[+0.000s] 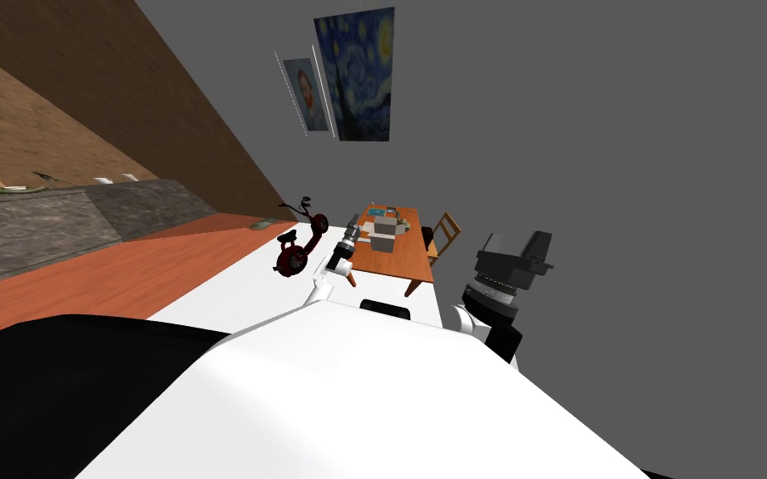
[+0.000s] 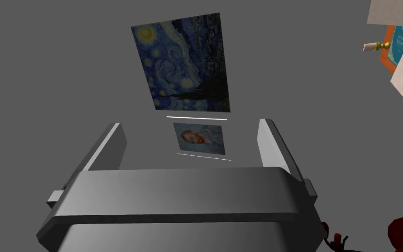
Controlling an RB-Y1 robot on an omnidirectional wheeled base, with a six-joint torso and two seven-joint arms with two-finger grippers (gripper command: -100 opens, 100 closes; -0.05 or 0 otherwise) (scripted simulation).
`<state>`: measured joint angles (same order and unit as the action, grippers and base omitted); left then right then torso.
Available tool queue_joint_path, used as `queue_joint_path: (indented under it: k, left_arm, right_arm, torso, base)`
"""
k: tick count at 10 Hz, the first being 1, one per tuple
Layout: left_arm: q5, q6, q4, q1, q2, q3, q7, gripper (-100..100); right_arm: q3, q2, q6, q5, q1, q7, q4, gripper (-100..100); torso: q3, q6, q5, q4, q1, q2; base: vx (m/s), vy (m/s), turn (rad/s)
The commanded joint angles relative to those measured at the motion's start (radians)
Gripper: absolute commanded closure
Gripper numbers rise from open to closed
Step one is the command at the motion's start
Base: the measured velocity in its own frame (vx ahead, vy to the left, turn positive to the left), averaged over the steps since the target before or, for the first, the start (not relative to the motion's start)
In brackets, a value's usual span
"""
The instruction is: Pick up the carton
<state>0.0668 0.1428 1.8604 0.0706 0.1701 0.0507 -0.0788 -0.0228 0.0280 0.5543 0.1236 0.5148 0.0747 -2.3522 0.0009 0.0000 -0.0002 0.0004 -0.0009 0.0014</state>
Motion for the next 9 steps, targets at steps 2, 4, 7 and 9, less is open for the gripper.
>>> queue_joint_path:
  k: [2,4,7,9]
  left_arm:
    - [-0.009,-0.054,-0.076,-0.066,0.016,-0.005,-0.011,-100]
    - [-0.014,-0.090,-0.137,-0.106,0.021,-0.007,-0.016,-100]
    - [-0.019,-0.129,-0.218,-0.165,0.025,-0.010,-0.022,-100]
    - [-0.024,-0.167,-0.274,-0.215,0.028,-0.013,-0.028,-100]
  right_arm:
    - [0.000,0.000,0.000,0.000,0.000,0.000,0.000,0]
    - [0.000,0.000,0.000,0.000,0.000,0.000,0.000,0]
    - [0.000,0.000,0.000,0.000,0.000,0.000,0.000,0]
    - [0.000,0.000,0.000,0.000,0.000,0.000,0.000,0]
  torso:
    - [0.000,0.000,0.000,0.000,0.000,0.000]
    - [0.000,0.000,0.000,0.000,0.000,0.000]
    - [0.000,0.000,0.000,0.000,0.000,0.000]
    - [0.000,0.000,0.000,0.000,0.000,0.000]
  base:
    - [-0.025,-0.011,0.002]
    - [-0.023,-0.010,0.001]
    - [-0.023,-0.011,0.001]
    - [-0.024,-0.008,0.001]
